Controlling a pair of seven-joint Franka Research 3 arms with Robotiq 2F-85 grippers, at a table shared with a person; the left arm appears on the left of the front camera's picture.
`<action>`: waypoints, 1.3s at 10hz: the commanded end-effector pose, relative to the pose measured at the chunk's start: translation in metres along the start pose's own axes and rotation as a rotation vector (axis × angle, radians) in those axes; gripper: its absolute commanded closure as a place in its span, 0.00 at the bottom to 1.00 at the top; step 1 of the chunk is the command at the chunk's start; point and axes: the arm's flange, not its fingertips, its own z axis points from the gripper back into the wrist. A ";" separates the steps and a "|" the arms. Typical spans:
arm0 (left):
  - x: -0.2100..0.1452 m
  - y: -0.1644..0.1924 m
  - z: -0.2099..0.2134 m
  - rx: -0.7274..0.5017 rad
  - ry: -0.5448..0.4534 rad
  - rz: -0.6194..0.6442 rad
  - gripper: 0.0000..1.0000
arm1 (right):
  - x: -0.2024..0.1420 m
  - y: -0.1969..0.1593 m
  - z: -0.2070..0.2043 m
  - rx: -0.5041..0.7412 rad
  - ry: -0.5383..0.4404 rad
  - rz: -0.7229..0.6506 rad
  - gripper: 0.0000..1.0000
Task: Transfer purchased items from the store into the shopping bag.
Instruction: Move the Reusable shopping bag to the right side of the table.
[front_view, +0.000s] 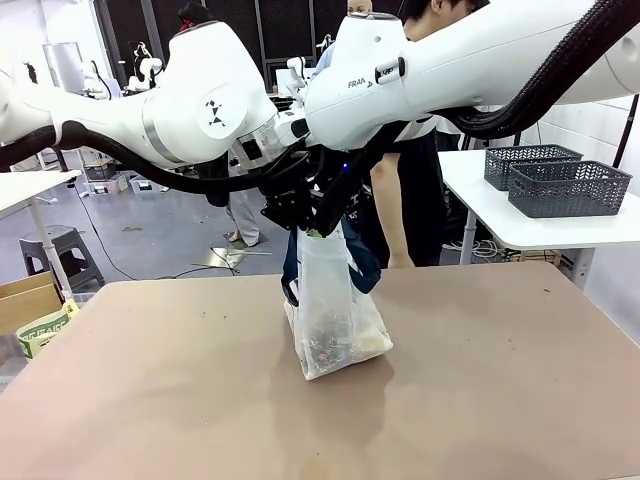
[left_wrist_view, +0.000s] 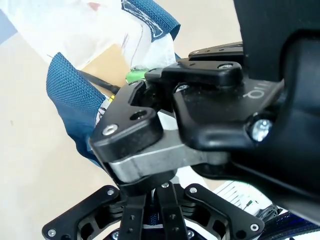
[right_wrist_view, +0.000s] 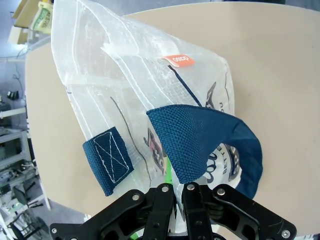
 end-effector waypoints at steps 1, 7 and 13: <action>-0.007 -0.002 0.006 0.031 -0.009 0.001 1.00 | 0.001 -0.002 0.002 0.041 -0.007 0.013 1.00; -0.001 0.000 0.001 0.010 -0.001 -0.009 1.00 | 0.000 -0.004 0.005 0.038 -0.007 0.020 1.00; -0.001 0.000 0.001 0.010 -0.001 -0.009 1.00 | -0.006 -0.021 0.022 0.068 -0.035 0.045 0.05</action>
